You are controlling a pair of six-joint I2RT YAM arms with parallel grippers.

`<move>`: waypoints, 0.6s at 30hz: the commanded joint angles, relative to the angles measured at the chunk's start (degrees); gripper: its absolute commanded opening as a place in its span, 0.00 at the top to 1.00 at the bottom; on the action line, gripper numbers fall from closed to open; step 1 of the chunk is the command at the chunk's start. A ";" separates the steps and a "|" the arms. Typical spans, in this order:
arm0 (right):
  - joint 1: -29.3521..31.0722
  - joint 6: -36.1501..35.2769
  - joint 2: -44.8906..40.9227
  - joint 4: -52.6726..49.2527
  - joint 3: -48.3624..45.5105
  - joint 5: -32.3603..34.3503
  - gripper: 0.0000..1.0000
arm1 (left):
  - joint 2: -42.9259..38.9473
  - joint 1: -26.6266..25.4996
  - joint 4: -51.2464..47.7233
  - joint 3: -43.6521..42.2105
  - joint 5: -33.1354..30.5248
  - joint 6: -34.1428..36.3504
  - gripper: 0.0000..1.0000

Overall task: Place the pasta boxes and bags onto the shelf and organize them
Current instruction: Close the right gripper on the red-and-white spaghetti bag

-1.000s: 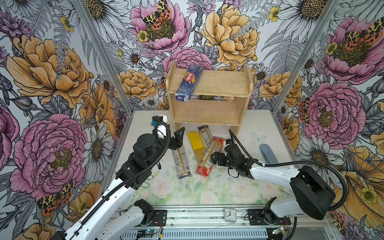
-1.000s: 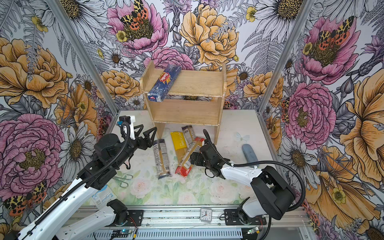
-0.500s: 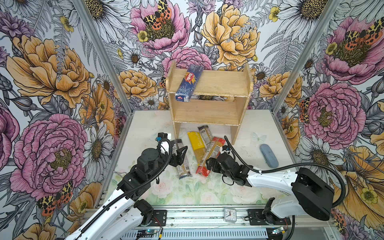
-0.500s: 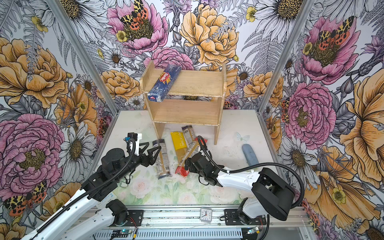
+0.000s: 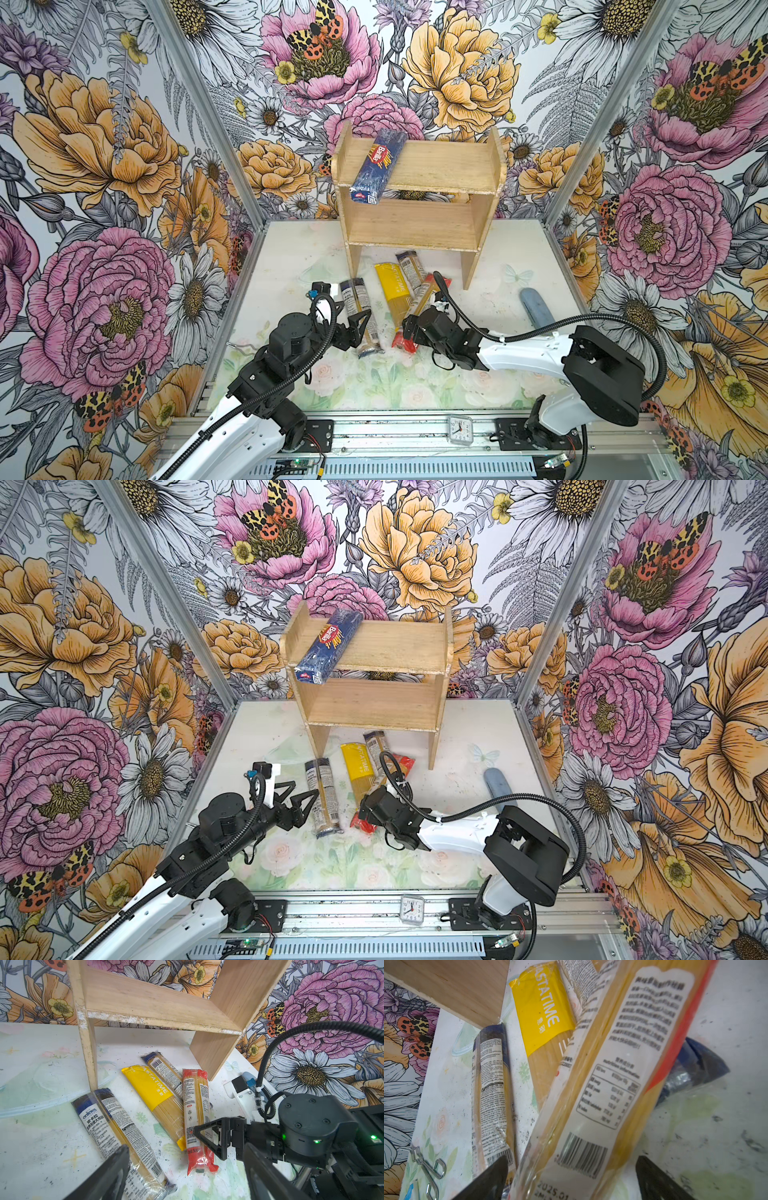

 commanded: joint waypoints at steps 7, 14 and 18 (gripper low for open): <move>0.76 3.91 6.96 -0.40 2.87 0.40 0.04 | 1.05 -0.21 -1.00 0.39 1.46 -0.57 0.14; 0.66 -0.56 5.49 -0.39 1.21 -1.91 0.39 | 2.51 -0.22 -0.93 0.97 1.26 -0.94 0.14; 0.35 -5.71 4.37 -0.42 -0.23 -6.52 0.56 | 3.02 -0.26 -0.91 1.32 1.25 -1.20 0.14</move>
